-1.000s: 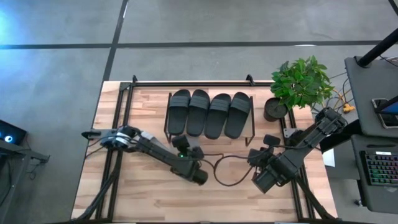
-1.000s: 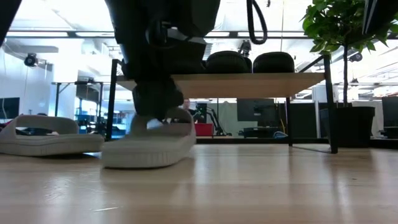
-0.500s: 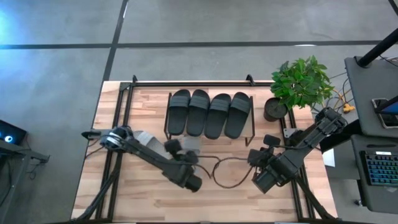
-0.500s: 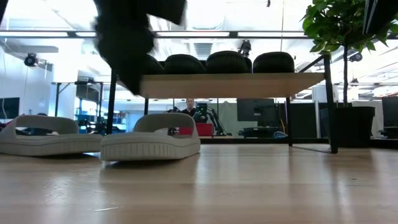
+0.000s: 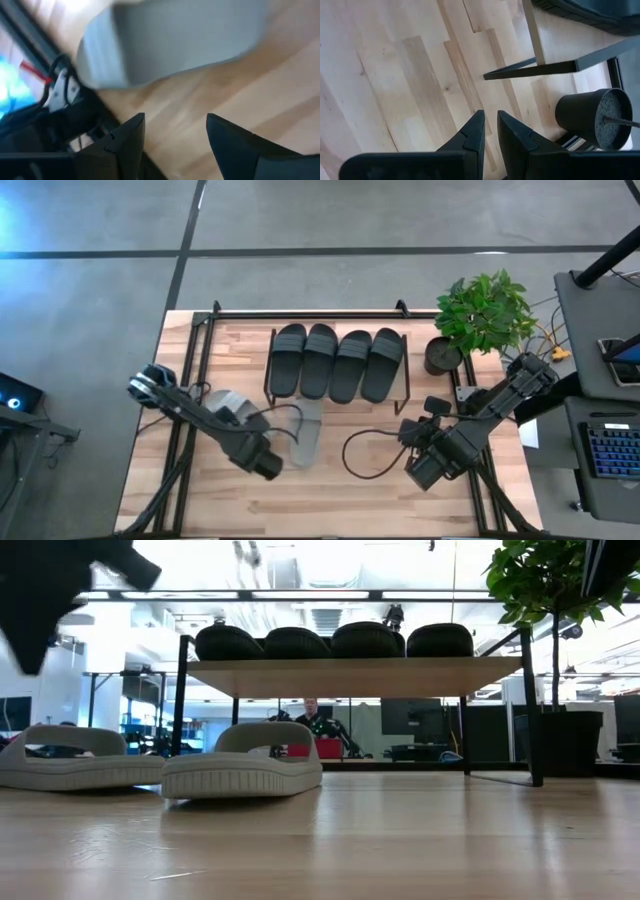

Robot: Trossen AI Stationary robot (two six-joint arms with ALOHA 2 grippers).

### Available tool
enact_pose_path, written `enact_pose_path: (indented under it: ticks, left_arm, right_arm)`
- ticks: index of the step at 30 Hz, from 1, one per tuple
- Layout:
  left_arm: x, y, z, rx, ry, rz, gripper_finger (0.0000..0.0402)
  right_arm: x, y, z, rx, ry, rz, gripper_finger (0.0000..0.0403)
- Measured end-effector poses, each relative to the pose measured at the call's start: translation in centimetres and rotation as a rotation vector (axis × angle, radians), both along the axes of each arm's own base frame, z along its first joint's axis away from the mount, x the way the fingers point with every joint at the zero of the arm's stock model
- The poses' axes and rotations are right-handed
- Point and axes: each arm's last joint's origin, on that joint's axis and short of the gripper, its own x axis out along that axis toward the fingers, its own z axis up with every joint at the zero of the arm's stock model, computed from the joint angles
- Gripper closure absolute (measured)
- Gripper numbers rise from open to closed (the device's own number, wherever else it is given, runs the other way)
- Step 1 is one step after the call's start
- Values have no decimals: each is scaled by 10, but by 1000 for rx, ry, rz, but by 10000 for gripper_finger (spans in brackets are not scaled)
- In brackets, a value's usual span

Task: Pick and place slides into the shelf
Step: Move the gray slipper to the center of the table

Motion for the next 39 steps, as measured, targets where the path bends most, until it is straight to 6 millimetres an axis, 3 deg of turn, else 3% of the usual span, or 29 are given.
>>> enact_pose_path:
  ticks: [6, 14, 20, 30, 34, 39]
  left_arm:
    - [-34, 17, -16, 68, 49, 95, 212]
    - [-32, 18, -25, 89, 1, 89, 212]
    - [-29, 23, -41, 200, 27, 60, 212]
    - [-52, 43, -83, 266, 132, 77, 215]
    - [-56, 46, -95, 259, 105, 74, 243]
    - [-59, 49, -100, 285, 88, 57, 320]
  right_arm:
    - [0, 0, 0, -2, 0, 1, 360]
    - [0, 0, 0, -3, -1, 2, 360]
    - [1, -2, 0, -1, 0, -6, 360]
    - [2, -2, 0, 6, -16, -39, 360]
    - [2, -2, 0, 8, -17, -39, 360]
    - [2, -3, 0, 8, -17, -44, 360]
